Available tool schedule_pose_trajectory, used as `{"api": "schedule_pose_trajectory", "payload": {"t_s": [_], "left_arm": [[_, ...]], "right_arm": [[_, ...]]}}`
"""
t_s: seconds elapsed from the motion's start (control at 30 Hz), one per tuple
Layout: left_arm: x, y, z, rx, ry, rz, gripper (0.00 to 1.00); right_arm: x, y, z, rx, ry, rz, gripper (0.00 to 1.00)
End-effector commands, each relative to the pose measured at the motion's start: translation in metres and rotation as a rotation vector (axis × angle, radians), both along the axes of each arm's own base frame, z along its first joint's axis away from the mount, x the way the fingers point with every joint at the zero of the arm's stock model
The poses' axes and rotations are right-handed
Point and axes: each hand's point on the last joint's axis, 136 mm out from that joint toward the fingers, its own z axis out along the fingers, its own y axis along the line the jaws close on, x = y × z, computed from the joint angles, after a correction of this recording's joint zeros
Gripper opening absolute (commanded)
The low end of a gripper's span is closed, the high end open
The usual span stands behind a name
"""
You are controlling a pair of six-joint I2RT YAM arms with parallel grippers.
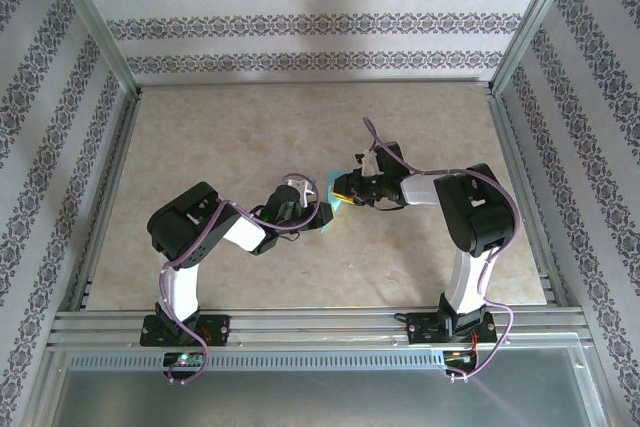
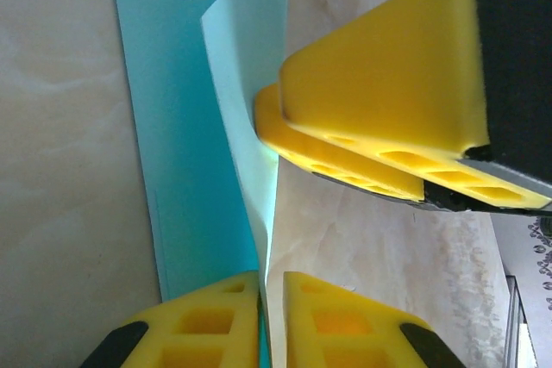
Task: Fold a paper plane with a square sheet of paper (pick it up from the middle)
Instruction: Fold the wing for the fifth time at the center of the table.
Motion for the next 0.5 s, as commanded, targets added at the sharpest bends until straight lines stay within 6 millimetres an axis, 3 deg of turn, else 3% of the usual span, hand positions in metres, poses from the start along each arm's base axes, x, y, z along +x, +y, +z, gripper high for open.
{"api": "schedule_pose_trajectory", "payload": {"t_s": [0.0,0.17,0.47], "left_arm": [[-0.019,0.020,-0.054,0.107,0.152,0.019,0.14],[-0.020,0.025,-0.061,0.124,0.181,0.035,0.10],[-0.021,0.027,-0.064,0.109,0.221,0.054,0.07]], "right_arm": [[0.002,0.009,0.004,0.022,-0.036,0.039,0.30],[0.003,0.009,0.005,0.024,-0.036,0.038,0.30],[0.007,-0.008,0.029,0.025,-0.109,0.008,0.32]]}}
